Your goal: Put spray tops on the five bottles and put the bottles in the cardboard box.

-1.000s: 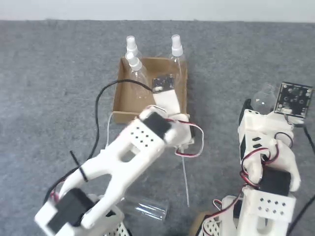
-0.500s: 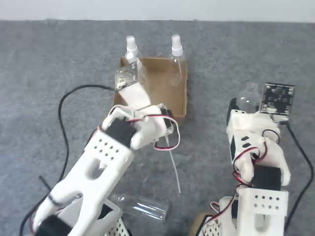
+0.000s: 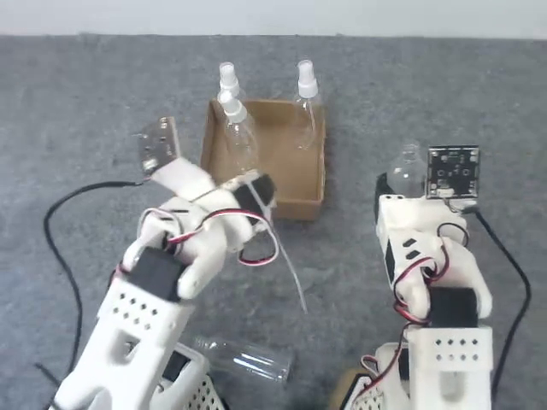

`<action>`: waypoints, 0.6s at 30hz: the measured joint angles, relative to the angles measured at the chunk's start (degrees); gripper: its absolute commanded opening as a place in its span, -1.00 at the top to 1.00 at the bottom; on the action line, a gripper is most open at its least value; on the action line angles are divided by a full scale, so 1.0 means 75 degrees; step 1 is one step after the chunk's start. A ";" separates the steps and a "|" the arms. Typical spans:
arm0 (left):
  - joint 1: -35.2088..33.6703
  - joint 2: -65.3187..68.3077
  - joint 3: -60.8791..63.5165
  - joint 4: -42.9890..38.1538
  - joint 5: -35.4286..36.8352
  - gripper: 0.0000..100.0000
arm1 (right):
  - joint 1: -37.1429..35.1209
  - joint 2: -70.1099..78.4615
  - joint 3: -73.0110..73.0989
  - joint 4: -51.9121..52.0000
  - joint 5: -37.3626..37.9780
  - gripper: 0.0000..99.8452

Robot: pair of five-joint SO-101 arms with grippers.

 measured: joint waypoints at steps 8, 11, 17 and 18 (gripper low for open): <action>-0.0551 -0.0832 0.0035 0.0000 0.0000 0.98 | -0.0188 0.0000 0.0047 0.0000 0.0199 0.93; -0.0598 -0.1078 0.0258 -0.0059 0.0000 0.98 | -0.0340 0.0000 0.0047 0.0000 0.0328 0.96; -0.0586 -0.1899 0.0985 -0.0633 0.0012 0.98 | -0.0656 0.0000 0.0082 0.0000 0.0797 0.96; -0.0586 -0.2086 0.1067 -0.0692 0.0012 0.98 | -0.0656 0.0000 0.0129 0.0000 0.0832 0.96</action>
